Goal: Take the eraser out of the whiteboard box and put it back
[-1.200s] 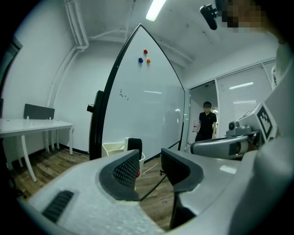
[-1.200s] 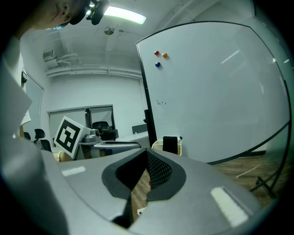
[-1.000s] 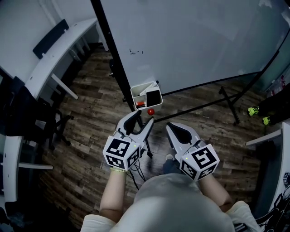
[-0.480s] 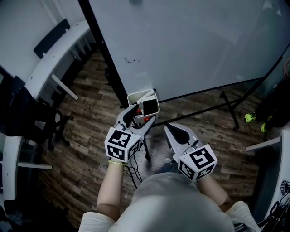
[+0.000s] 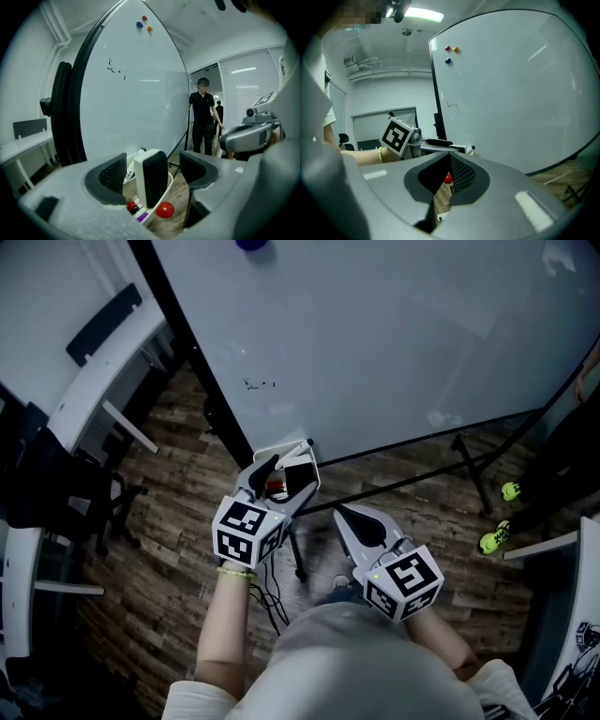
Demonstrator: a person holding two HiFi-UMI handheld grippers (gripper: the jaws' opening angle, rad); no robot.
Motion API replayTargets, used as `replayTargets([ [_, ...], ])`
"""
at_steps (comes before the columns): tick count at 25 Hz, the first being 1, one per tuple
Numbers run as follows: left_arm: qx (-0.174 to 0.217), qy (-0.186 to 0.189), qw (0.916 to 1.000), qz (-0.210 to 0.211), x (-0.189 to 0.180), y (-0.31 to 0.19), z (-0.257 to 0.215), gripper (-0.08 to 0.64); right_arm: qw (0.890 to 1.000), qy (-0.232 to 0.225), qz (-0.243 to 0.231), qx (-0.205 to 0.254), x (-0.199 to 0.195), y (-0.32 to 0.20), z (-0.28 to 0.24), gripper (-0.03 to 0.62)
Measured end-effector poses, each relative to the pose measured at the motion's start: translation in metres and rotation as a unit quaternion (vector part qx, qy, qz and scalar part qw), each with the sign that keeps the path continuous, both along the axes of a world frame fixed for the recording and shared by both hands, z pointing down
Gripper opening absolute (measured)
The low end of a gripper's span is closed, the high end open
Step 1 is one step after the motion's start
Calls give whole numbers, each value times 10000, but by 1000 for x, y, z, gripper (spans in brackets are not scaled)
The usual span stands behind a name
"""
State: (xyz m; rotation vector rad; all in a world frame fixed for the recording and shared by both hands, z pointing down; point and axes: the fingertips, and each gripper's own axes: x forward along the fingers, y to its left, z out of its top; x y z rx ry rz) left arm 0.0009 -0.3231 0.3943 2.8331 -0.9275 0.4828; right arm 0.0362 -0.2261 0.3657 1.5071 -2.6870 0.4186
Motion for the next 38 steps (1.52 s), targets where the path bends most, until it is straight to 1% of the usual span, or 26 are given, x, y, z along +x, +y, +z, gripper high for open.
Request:
replayTargets([
  [4,-96,-114,9999,65,3,-6,5,348,10000,-23,-14,-3,4,-6,0,8],
  [8,-297,-17,9995,66,2,-13,8,347,10000,-42,-54,-5,4,-12,0,8],
  [10,-375,0,9992,117,1,-14,8,328,10000,-43,-65,-17,4,-15,1,8],
  [14,-445,-207,9984,286,2,-14,12,286,9999,-42,-86,-36,4,-19,3,8],
  [17,-481,-345,9977,335,2,-15,15,259,9999,-39,-101,-41,3,-22,3,8],
  [28,-375,-389,9979,370,1,-13,13,212,9999,-61,-94,-53,1,-23,3,8],
  [38,-336,-242,9985,360,-1,-10,9,198,9999,10,-117,-74,-3,-16,4,8],
])
